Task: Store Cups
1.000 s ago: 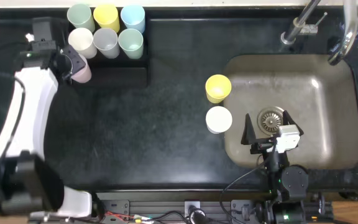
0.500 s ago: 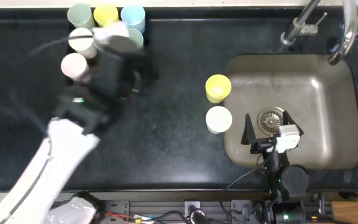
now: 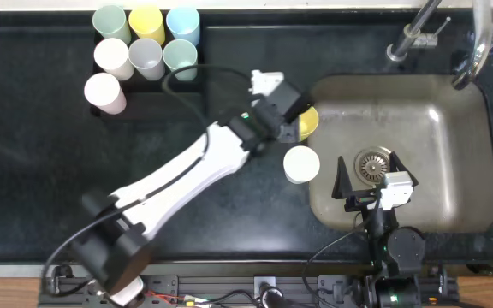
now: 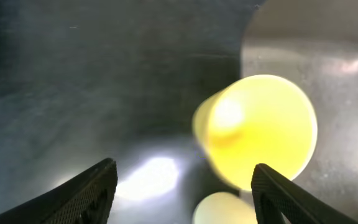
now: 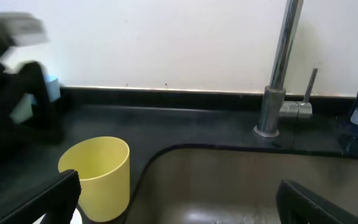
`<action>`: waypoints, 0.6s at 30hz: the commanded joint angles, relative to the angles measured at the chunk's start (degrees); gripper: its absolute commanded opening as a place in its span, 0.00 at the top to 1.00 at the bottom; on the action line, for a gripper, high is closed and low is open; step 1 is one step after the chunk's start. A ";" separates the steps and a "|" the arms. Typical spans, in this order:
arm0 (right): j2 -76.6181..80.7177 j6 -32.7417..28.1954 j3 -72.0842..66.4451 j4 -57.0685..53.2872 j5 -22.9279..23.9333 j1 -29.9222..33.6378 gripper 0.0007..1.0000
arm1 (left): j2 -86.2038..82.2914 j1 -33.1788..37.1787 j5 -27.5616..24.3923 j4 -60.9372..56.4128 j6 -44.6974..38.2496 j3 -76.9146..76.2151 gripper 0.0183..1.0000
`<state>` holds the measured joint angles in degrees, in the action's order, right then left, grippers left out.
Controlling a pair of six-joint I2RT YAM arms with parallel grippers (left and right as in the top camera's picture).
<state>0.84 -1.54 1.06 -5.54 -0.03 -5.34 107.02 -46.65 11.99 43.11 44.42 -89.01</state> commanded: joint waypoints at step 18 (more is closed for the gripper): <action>-0.63 -0.35 -0.48 0.46 -0.37 -0.31 0.00 | 12.98 -0.94 2.40 0.07 -0.63 -9.73 0.98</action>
<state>0.84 -1.54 1.06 -5.56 -0.03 -5.34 119.68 -47.55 12.75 43.20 44.05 -96.84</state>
